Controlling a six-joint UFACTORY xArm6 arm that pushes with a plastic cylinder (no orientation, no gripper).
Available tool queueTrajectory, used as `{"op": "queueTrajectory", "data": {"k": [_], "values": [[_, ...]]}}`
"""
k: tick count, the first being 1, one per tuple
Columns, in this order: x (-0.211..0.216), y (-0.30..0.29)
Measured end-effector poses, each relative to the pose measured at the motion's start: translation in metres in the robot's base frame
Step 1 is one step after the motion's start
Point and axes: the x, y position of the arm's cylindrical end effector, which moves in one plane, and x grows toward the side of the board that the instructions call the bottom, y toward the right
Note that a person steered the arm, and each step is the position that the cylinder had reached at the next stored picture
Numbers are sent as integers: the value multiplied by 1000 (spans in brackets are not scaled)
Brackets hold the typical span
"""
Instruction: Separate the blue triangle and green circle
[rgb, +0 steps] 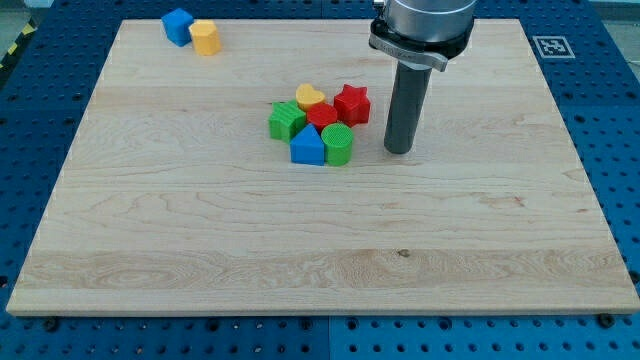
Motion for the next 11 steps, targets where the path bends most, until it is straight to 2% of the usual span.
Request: {"op": "queueTrajectory", "data": {"k": [3,4,6,7,9,10,11], "values": [[11,-74],[11,-74],[58,-61],[56,-63],[46,-113],[21,-118],[16,-118]]}}
